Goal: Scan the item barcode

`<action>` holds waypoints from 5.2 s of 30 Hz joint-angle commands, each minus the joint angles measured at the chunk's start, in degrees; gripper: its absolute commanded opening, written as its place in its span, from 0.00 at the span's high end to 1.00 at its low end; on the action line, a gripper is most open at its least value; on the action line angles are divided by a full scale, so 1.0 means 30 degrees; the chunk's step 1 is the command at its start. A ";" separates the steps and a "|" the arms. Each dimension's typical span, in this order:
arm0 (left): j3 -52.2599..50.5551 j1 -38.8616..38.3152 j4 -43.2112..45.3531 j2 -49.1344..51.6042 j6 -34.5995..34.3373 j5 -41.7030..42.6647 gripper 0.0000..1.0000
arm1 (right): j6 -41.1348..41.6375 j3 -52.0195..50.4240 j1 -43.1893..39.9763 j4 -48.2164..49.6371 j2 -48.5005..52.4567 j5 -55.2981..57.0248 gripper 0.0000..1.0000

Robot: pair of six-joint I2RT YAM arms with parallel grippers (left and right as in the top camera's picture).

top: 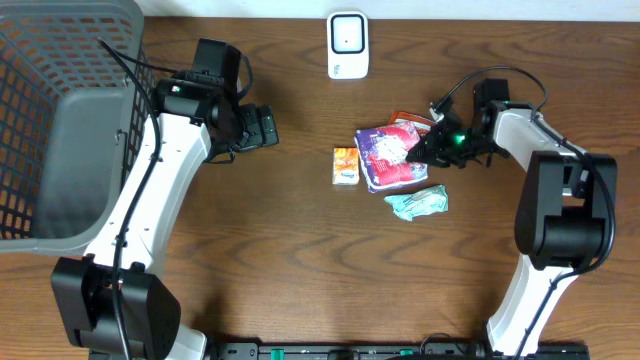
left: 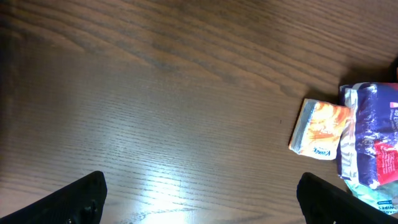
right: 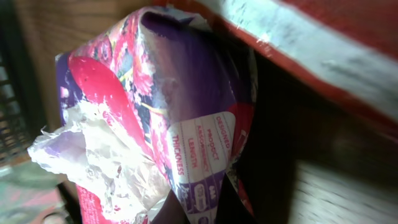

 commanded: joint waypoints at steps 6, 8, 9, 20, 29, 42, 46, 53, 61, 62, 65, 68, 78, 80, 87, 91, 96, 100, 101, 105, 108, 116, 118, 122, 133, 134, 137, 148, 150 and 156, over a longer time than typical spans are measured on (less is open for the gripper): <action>-0.0131 0.0044 -0.0109 0.0087 0.0321 -0.0175 0.02 | 0.1020 0.1333 0.0546 -0.1603 -0.5355 1.2611 0.99; -0.0131 0.0044 -0.0109 0.0087 0.0321 -0.0175 0.02 | 0.1464 0.1333 0.0889 -0.2018 -0.6244 1.5511 0.99; -0.0131 0.0044 -0.0109 0.0087 0.0321 -0.0175 0.02 | 0.1712 0.1333 0.1093 -0.2149 -0.6659 1.6815 0.99; -0.0131 0.0044 -0.0109 0.0087 0.0321 -0.0175 0.02 | 0.3031 0.1151 0.2980 -0.1734 -0.8947 2.8924 0.99; -0.0131 0.0044 -0.0109 0.0087 0.0321 -0.0175 0.02 | 0.6572 -0.1144 0.1814 -0.1501 -0.7424 3.3886 0.99; -0.0131 0.0044 -0.0109 0.0087 0.0321 -0.0175 0.02 | 0.7621 -0.1821 0.2229 -0.1319 -0.3279 3.1204 0.74; -0.0131 0.0044 -0.0109 0.0087 0.0321 -0.0175 0.02 | 0.7082 -0.1005 0.3075 -0.1392 -0.3570 2.8691 0.69; -0.0131 0.0044 -0.0109 0.0087 0.0321 -0.0175 0.02 | 0.4255 0.2659 0.4153 -0.3300 -0.3927 2.5012 0.55; -0.0131 0.0044 -0.0109 0.0087 0.0321 -0.0175 0.02 | 0.3745 0.4240 0.2922 -0.4816 -0.3920 2.2586 0.41; -0.0131 0.0044 -0.0109 0.0087 0.0321 -0.0175 0.02 | 0.3257 0.4233 0.2688 -0.4707 -0.3891 2.1128 0.41; -0.0131 0.0044 -0.0109 0.0087 0.0321 -0.0175 0.02 | 0.1457 0.4226 0.1851 -0.4007 -0.3876 1.5992 0.43; -0.0131 0.0044 -0.0109 0.0087 0.0321 -0.0175 0.02 | 0.1472 0.4160 0.1719 -0.3730 -0.3781 1.6079 0.46; -0.0131 0.0044 -0.0109 0.0087 0.0321 -0.0175 0.02 | 0.3198 0.0831 0.2528 -0.1923 -0.3512 2.3795 0.45; -0.0131 0.0044 -0.0109 0.0087 0.0321 -0.0175 0.02 | 0.3191 -0.0146 0.2630 -0.0940 -0.3512 2.4363 0.42; -0.0131 0.0044 -0.0109 0.0087 0.0321 -0.0175 0.02 | 0.3184 -0.3905 0.2652 0.3053 -0.3504 2.4363 0.38; -0.0131 0.0044 -0.0109 0.0087 0.0321 -0.0175 0.02 | 0.3191 -0.5552 0.2623 0.4393 -0.3504 2.4188 0.60; -0.0131 0.0044 -0.0109 0.0087 0.0321 -0.0175 0.02 | 0.3271 -0.4852 0.2543 0.2936 -0.3730 2.4159 0.99; -0.0131 0.0044 -0.0109 0.0087 0.0321 -0.0175 0.02 | 0.3650 -0.2667 0.2353 0.0503 -0.4153 2.3540 0.99; -0.0131 0.0044 -0.0109 0.0087 0.0321 -0.0175 0.02 | 0.3687 -0.1851 0.2200 -0.0175 -0.4306 2.2600 0.99; -0.0131 0.0044 -0.0109 0.0087 0.0321 -0.0175 0.02 | 0.2433 0.1253 0.1100 -0.2149 -0.4787 1.5919 0.99; -0.0131 0.0044 -0.0109 0.0087 0.0321 -0.0175 0.02 | 0.1260 0.2827 -0.0124 -0.3169 -0.4867 0.9857 0.99; -0.0131 0.0044 -0.0109 0.0087 0.0321 -0.0175 0.02 | -0.0393 0.2659 -0.2834 -0.4605 -0.4787 0.4466 0.97; -0.0131 0.0044 -0.0109 0.0087 0.0321 -0.0175 0.02 | -0.0372 0.2630 -0.2812 -0.4765 -0.4794 0.6215 0.72; -0.0131 0.0044 -0.0109 0.0087 0.0321 -0.0175 0.02 | 0.0568 0.2630 -0.2047 -0.4590 -0.4787 0.8706 0.49; -0.0131 0.0044 -0.0109 0.0087 0.0321 -0.0175 0.02 | 0.6353 0.0350 0.3453 -0.3213 -0.4714 2.3350 0.32; -0.0131 0.0044 -0.0109 0.0087 0.0321 -0.0175 0.02 | 0.6353 -0.0262 0.3869 -0.2543 -0.4714 2.3890 0.32; -0.0131 0.0044 -0.0109 0.0087 0.0321 -0.0175 0.02 | 0.6659 -0.2229 0.4728 -0.0568 -0.4714 2.5536 0.29; -0.0131 0.0044 -0.0109 0.0087 0.0321 -0.0175 0.02 | 0.7453 -0.6790 0.4685 0.4051 -0.4707 2.6986 0.73; -0.0131 0.0044 -0.0109 0.0087 0.0321 -0.0175 0.02 | 0.6951 -0.6623 0.4685 0.3971 -0.4809 2.6389 0.99; -0.0131 0.0044 -0.0109 0.0087 0.0321 -0.0175 0.02 | 0.5916 -0.3759 0.4320 0.1574 -0.5719 2.2921 0.99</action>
